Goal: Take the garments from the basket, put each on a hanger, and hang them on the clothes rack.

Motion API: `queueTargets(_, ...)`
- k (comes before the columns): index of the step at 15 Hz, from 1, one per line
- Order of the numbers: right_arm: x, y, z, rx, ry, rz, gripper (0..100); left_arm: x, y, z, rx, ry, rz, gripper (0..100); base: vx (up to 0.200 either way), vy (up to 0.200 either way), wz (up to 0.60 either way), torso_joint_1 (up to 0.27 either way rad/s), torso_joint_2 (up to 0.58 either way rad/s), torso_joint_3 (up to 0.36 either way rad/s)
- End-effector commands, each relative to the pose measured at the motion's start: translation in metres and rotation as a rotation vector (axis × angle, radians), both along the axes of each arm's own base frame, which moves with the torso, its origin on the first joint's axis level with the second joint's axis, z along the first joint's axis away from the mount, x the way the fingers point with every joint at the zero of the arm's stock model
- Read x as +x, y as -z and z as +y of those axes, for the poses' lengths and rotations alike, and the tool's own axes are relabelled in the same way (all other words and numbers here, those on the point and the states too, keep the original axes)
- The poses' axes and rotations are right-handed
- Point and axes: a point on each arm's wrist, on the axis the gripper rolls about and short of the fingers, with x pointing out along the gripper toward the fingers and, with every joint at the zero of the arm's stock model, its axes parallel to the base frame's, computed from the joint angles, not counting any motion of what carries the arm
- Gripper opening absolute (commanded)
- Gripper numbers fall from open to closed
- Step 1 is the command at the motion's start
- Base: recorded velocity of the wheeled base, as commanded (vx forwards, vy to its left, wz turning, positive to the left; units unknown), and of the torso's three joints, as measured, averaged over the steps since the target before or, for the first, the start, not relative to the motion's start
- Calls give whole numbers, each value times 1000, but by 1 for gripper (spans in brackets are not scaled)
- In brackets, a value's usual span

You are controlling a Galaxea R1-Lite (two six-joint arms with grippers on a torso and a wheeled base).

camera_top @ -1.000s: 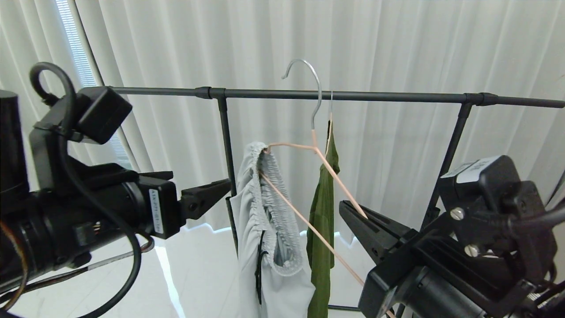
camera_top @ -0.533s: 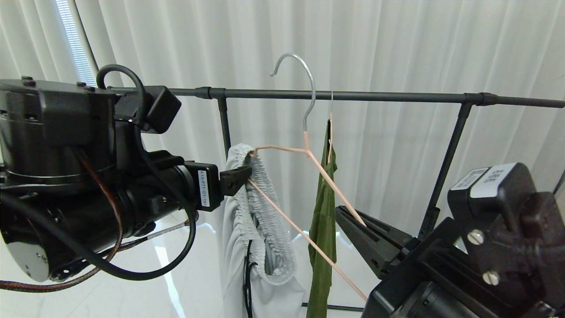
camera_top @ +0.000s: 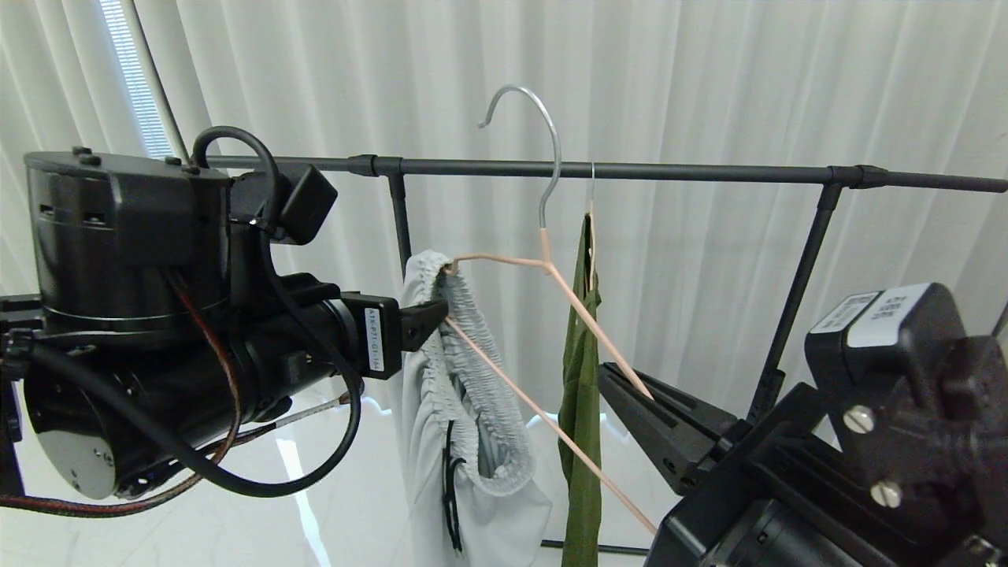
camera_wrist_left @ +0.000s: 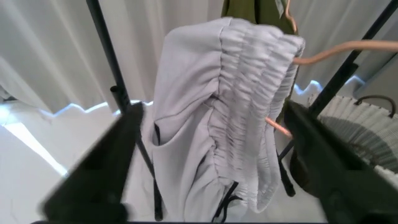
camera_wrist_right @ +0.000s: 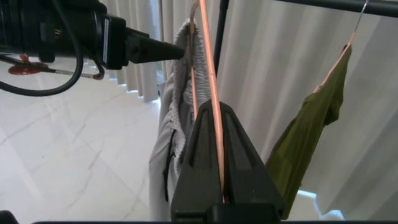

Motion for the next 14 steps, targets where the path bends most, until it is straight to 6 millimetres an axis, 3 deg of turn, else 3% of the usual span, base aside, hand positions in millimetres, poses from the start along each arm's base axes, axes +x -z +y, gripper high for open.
queueTargets(1, 0, 0, 1, -1, -1, -2, 0, 3, 2, -1, -3, -5, -4, 0, 0, 0, 0, 0, 0, 0)
queueTargets(7, -2, 0, 1, -3, -7, -7, 0, 4, 1, 0, -17, -9, -21, 0, 0, 0, 0, 0, 0, 0)
queueTargets(14, 0, 3, 2, -9, -5, 1, 0, -21, -18, -20, -104, 128, -118, 0, 0, 0, 0, 0, 0, 0)
